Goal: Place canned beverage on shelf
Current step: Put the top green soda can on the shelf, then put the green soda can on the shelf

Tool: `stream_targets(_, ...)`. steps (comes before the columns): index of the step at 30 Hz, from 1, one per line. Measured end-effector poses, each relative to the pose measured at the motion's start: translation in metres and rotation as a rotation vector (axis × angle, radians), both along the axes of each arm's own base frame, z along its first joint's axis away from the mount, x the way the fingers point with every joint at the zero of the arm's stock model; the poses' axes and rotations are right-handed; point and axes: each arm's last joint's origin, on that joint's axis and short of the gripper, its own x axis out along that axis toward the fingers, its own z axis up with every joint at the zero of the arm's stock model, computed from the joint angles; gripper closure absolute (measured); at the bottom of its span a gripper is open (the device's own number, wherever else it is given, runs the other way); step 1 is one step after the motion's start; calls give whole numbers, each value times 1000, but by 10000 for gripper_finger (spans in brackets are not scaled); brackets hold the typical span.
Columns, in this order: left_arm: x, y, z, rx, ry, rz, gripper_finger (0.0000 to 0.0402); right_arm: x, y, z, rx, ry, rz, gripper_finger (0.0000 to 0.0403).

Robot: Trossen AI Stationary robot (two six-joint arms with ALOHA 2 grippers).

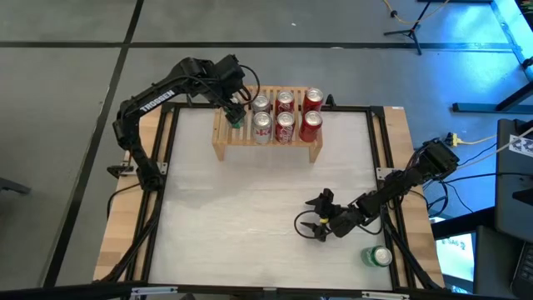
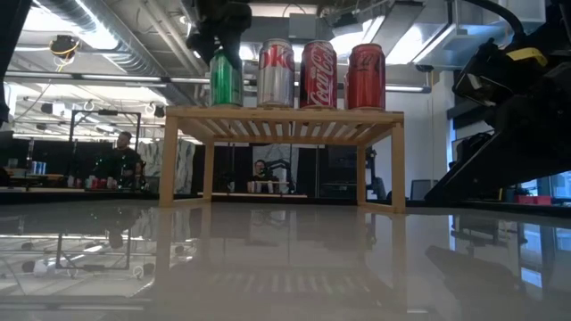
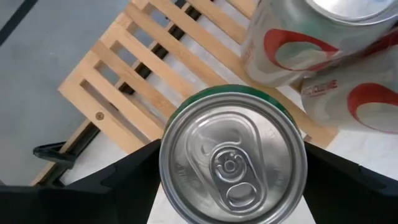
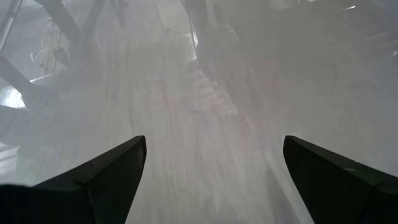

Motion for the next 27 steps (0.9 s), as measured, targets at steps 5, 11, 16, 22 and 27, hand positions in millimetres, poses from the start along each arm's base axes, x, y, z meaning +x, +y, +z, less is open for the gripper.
stream_targets(5,1,-1,0,-12,-18,-10,78,0,0,0,0,0,0,29)
stream_targets(11,2,0,1,-14,-33,-15,50,0,0,0,2,1,2,29)
stream_targets(16,4,0,1,-5,-46,-14,36,0,0,0,2,1,3,29)
stream_targets(22,1,-1,7,0,-62,-15,35,0,0,0,2,1,3,29)
stream_targets(27,-11,-13,42,84,-167,-34,35,0,0,0,2,1,2,29)
